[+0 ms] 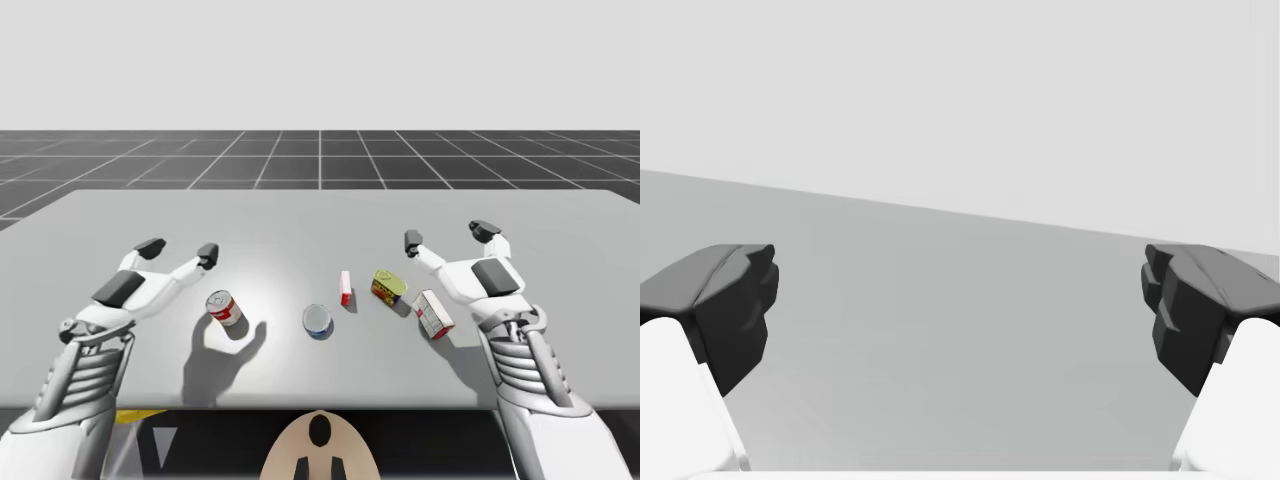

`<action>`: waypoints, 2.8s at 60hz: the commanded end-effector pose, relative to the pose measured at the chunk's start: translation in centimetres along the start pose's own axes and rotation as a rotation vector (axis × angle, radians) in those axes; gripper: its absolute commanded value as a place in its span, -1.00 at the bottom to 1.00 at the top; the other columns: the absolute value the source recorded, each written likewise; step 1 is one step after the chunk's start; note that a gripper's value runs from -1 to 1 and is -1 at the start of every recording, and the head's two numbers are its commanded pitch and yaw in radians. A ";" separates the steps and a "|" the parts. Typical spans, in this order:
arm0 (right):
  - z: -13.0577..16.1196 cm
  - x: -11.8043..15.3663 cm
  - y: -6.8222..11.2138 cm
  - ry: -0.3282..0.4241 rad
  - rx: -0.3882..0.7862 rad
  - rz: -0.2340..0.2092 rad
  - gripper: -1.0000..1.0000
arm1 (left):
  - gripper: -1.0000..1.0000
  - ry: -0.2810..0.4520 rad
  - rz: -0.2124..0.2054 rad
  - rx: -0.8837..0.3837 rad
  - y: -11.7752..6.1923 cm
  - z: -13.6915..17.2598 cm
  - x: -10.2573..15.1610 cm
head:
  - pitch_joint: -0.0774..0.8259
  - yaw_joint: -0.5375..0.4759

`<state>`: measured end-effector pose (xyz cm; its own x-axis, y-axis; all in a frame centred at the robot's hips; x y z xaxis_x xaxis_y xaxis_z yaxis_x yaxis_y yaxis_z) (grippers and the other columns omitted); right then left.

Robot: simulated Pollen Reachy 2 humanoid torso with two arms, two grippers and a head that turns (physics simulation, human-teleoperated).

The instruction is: Lift the red soup can off the table.

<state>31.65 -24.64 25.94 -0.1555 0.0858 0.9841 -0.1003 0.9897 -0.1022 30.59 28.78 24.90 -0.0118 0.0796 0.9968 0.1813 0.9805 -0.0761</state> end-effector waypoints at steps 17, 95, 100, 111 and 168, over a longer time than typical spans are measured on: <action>-0.1 -0.1 0.1 0.005 -0.004 0.002 -1.00 | -1.00 0.113 -0.008 -0.139 -0.5 6.9 2.7 | 0.69 0.86; 0.2 0.9 -0.6 -0.028 -0.016 -0.017 -1.00 | -1.00 0.440 0.011 -0.191 -2.2 1.7 -8.1 | 0.70 0.81; 0.3 0.9 -0.6 -0.030 -0.015 -0.020 -1.00 | -1.00 0.452 0.007 -0.180 -2.2 1.4 -8.5 | 0.70 0.81; 0.3 1.0 -0.7 -0.034 -0.017 -0.024 -1.00 | 1.00 0.453 -0.015 -0.169 -2.3 1.8 -9.2 | 0.68 0.81; 0.3 1.2 -1.5 -0.020 -0.050 -0.054 -1.00 | 1.00 0.225 -0.170 -0.164 -3.2 4.5 2.1 | -0.11 0.85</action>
<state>31.29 -25.72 27.12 -0.1749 0.0372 0.9839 -0.0712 0.9962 -0.0503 25.80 26.49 22.27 0.2900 -0.1212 0.9493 0.3481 0.9374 0.0134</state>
